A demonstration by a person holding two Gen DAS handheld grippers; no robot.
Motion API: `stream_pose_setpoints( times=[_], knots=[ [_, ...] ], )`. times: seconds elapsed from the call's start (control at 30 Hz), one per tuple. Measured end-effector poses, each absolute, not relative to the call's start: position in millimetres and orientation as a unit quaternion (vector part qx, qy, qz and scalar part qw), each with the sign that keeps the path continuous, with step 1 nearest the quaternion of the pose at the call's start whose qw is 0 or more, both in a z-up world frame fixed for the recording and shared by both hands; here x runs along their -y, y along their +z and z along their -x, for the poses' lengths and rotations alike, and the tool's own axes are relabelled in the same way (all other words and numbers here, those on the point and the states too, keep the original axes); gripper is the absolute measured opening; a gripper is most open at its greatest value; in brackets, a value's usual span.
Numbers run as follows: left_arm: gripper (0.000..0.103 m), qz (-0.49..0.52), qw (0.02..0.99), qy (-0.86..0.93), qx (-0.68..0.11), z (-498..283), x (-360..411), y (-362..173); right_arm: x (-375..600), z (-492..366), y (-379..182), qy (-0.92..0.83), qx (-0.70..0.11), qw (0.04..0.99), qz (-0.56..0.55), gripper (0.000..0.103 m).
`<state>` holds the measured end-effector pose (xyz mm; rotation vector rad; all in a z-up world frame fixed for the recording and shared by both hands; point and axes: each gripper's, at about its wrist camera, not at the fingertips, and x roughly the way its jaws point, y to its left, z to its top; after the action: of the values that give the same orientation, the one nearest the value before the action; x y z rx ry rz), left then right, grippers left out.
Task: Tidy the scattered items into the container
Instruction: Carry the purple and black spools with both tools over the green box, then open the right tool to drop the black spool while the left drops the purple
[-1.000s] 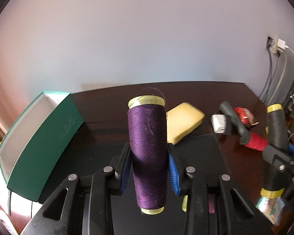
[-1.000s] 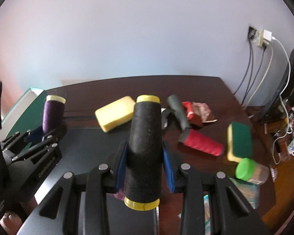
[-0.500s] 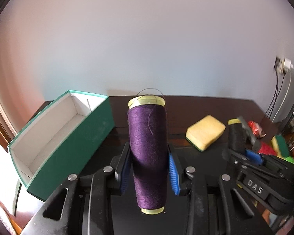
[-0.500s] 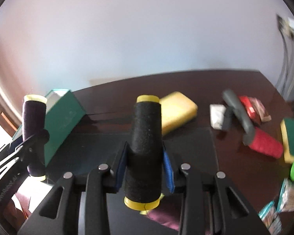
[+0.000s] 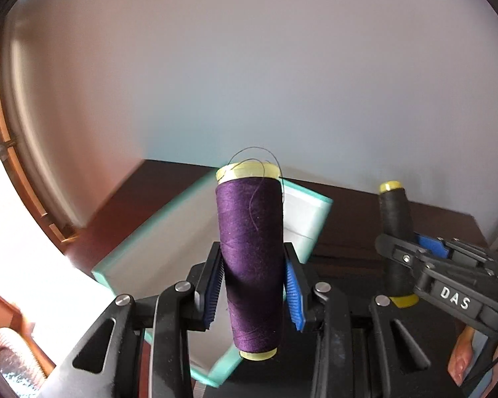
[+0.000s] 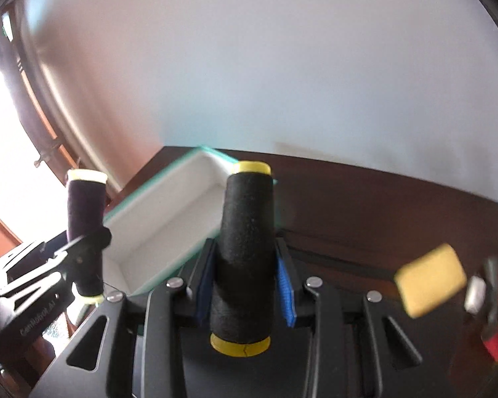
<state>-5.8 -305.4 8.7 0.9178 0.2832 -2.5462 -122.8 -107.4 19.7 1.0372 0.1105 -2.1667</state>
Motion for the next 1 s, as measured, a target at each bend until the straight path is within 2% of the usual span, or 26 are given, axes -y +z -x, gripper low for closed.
stream_pose_setpoints(
  times=[0.23, 0.67, 0.7, 0.73, 0.97, 1.0],
  knots=[
    [0.037, -0.363, 0.258, -0.885, -0.134, 15, 368, 3, 210, 131, 18, -0.805, -0.08, 0.401, -0.43, 0.034],
    [0.037, -0.434, 0.252, -0.845, -0.185, 42, 398, -48, 278, 140, -33, -0.781, -0.147, 0.374, -0.478, 0.034],
    [0.038, -0.444, 0.247, -0.839, -0.195, 45, 400, -53, 280, 141, -36, -0.78, -0.152, 0.371, -0.48, 0.037],
    [0.038, -0.453, 0.242, -0.833, -0.208, 46, 402, -58, 282, 142, -40, -0.78, -0.156, 0.367, -0.483, 0.046],
    [0.04, -0.461, 0.201, -0.821, -0.27, 44, 401, -70, 264, 143, -25, -0.784, -0.131, 0.384, -0.47, 0.052],
    [0.04, -0.455, 0.195, -0.824, -0.277, 42, 400, -67, 258, 143, -18, -0.786, -0.124, 0.389, -0.464, 0.056]
  ],
)
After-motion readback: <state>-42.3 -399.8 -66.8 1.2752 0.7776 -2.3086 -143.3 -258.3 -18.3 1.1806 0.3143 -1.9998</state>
